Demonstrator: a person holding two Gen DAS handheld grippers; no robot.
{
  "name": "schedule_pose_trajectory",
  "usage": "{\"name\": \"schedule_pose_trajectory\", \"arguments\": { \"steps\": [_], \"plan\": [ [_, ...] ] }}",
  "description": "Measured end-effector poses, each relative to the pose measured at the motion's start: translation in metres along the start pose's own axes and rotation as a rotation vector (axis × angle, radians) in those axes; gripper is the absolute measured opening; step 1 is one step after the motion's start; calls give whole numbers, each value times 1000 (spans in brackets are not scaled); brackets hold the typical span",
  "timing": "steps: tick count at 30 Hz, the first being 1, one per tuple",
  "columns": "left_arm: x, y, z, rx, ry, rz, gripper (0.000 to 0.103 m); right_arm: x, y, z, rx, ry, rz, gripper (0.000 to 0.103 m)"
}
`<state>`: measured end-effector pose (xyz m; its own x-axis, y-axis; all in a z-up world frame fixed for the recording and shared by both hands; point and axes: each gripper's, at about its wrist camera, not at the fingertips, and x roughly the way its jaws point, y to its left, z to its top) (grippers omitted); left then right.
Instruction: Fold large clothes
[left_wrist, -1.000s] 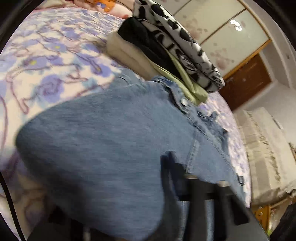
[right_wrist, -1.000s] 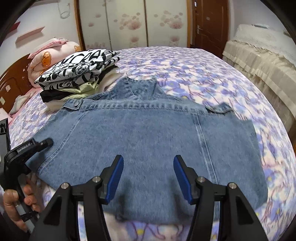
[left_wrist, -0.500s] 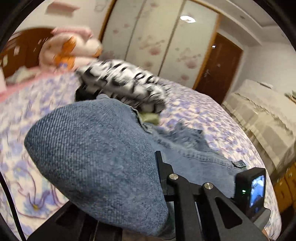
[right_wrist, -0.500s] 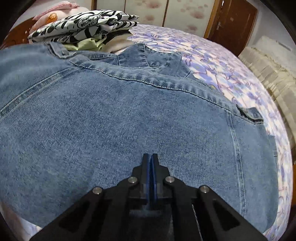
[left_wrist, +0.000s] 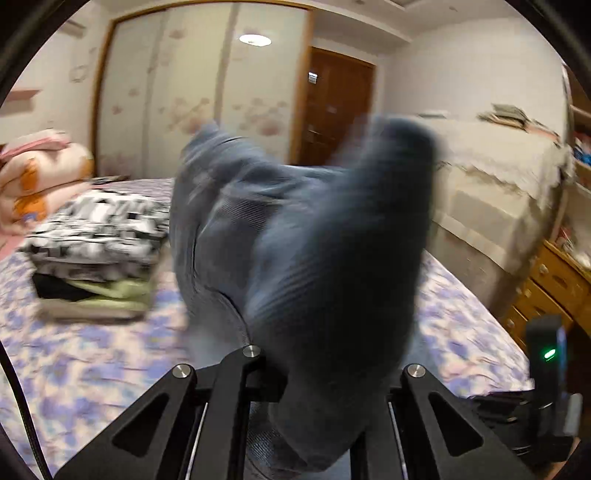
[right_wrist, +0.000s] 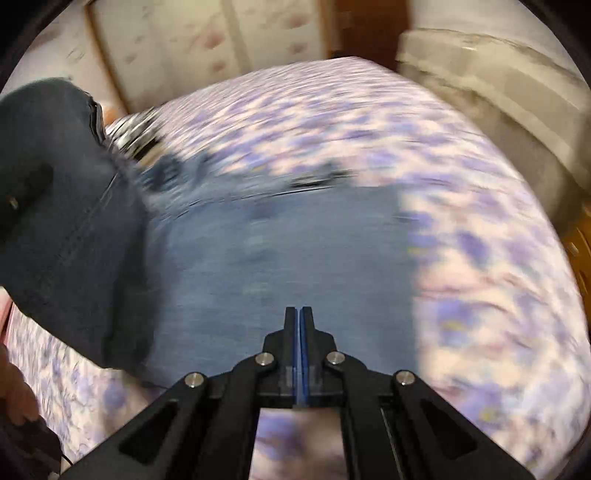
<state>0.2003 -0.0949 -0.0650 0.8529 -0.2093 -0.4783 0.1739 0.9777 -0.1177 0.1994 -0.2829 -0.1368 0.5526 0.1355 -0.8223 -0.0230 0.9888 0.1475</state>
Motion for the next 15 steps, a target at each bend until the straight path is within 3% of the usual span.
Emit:
{"name": "schedule_pose_trajectory", "arguments": {
  "steps": [3, 6, 8, 9, 11, 13, 15],
  "plan": [
    [32, -41, -20, 61, 59, -47, 7, -11, -42, -16, 88, -7, -54, 2],
    [76, -77, -56, 148, 198, -86, 10, -6, -71, -33, 161, 29, -86, 3],
    [108, -96, -88, 246, 338, -69, 14, -2, -80, -42, 185, 55, -95, 3],
    [113, -100, -97, 276, 355, -66, 23, 0, -82, -45, 193, 68, -99, 3],
    [107, -102, -99, 316, 335, -83, 32, 1, -83, -48, 208, 85, -90, 3],
    [99, -99, -93, 308, 362, -138, 59, 0, -83, -47, 219, 87, -81, 3],
    [84, -96, -82, 282, 375, -183, 68, -2, -84, -43, 216, 76, -68, 4]
  ]
}}
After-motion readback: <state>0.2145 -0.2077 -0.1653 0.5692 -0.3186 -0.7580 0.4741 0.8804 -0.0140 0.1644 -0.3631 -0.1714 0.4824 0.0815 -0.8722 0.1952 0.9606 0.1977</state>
